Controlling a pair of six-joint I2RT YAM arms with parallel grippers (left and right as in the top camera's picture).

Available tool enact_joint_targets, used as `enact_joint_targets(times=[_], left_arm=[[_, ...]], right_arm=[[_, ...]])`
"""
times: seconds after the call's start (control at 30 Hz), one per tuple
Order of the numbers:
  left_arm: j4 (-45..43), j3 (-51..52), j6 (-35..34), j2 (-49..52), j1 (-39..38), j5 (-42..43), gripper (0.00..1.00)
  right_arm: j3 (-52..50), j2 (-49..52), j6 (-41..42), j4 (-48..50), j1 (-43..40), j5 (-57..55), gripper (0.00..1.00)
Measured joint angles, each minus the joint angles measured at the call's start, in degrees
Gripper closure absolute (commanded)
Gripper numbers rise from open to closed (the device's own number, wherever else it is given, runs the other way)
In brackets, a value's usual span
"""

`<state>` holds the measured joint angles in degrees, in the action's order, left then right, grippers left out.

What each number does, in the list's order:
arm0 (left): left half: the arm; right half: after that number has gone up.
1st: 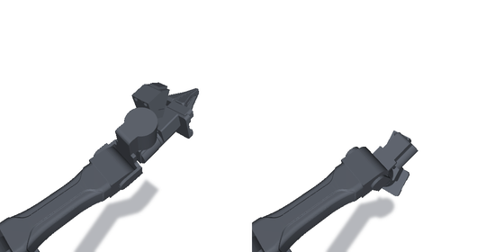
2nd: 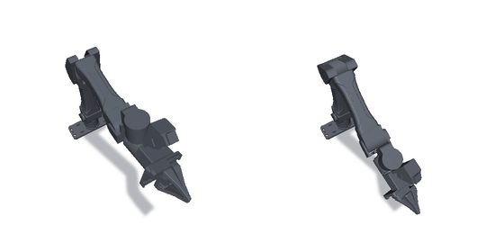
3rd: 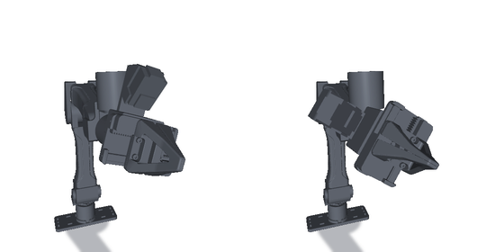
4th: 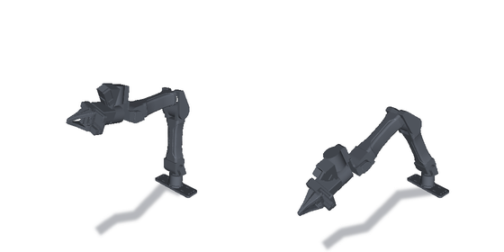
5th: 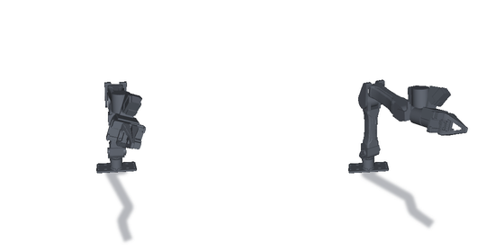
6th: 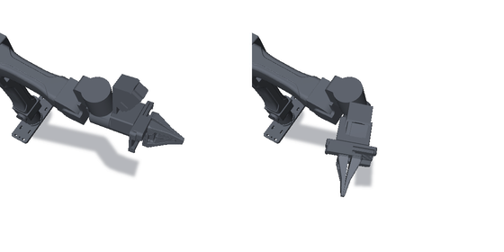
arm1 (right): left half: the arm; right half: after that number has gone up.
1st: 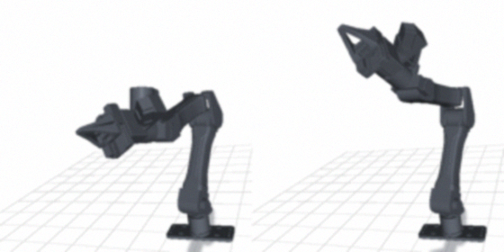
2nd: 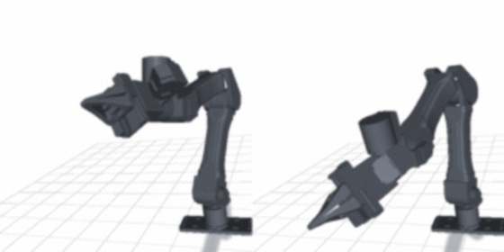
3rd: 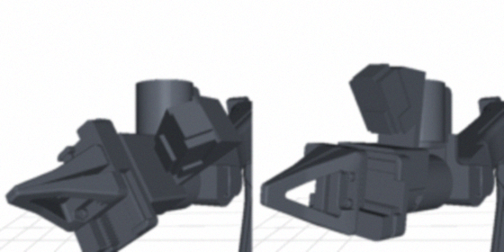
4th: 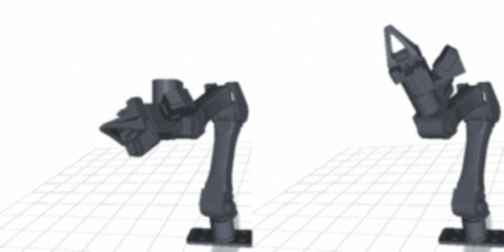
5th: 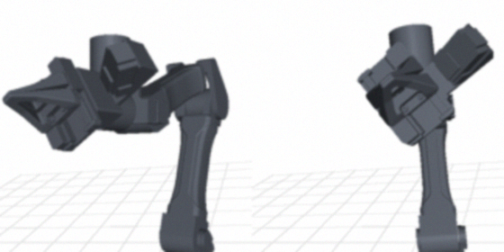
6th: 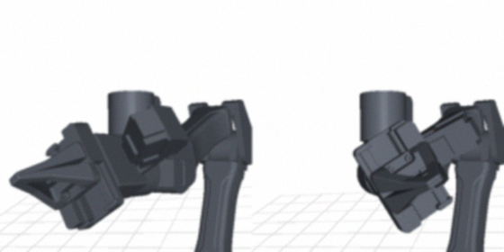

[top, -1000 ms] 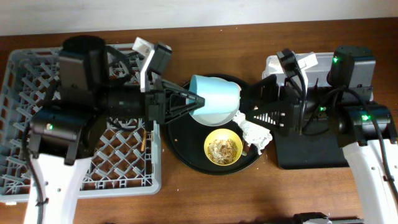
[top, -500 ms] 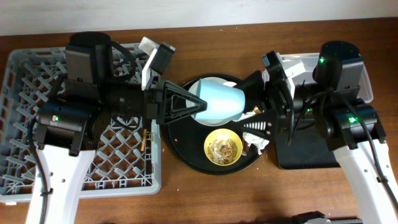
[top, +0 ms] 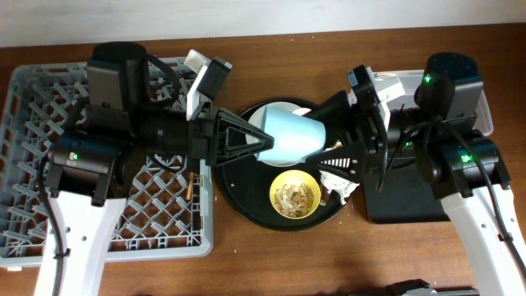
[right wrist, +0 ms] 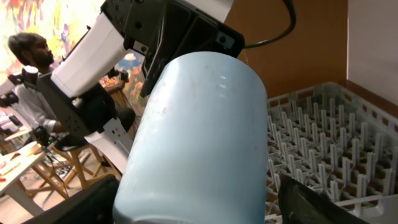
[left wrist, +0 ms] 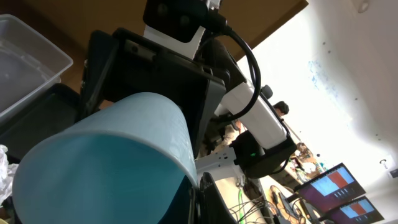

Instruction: Sort waste into correct bins and load items into the dishwasher rack

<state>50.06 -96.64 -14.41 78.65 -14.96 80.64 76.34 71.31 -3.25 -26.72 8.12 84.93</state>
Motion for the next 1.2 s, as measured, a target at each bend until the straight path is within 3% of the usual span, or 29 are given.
enact_joint_targets(times=[0.17,0.37,0.43,0.5,0.6,0.7,0.83,1.03,1.2], left_arm=[[0.02,0.00,0.00,0.00,-0.02,0.72,1.00],[-0.02,0.00,0.07,0.00,0.37,0.85,1.00],[-0.20,0.00,0.17,0.00,0.42,0.76,0.82],[-0.24,-0.02,0.20,0.00,0.42,0.22,0.54],[-0.07,0.00,-0.07,0.00,0.66,-3.96,0.41],[0.00,0.00,-0.04,0.00,4.15,-8.22,0.38],[0.72,-0.02,-0.15,0.00,15.21,-13.22,0.36],[12.39,-0.02,0.09,0.02,28.44,-22.34,0.36],[23.17,0.00,2.49,0.02,32.20,-38.88,0.33]], right_arm=[[0.00,0.00,0.11,1.86,2.91,-1.90,0.37],[0.02,0.00,0.50,2.03,3.19,-3.89,0.49],[0.02,0.00,0.70,2.36,3.19,-3.91,0.50],[0.02,0.00,1.29,2.78,3.23,-4.92,0.50],[0.02,0.00,4.92,2.89,3.67,-9.35,0.51],[0.07,0.00,9.62,0.76,3.72,-16.59,0.52],[0.17,0.02,13.68,-6.10,3.74,-29.64,0.51],[2.67,2.56,15.41,-11.63,5.40,-46.23,0.53],[22.67,19.23,14.58,-25.55,15.56,-62.90,0.53]])
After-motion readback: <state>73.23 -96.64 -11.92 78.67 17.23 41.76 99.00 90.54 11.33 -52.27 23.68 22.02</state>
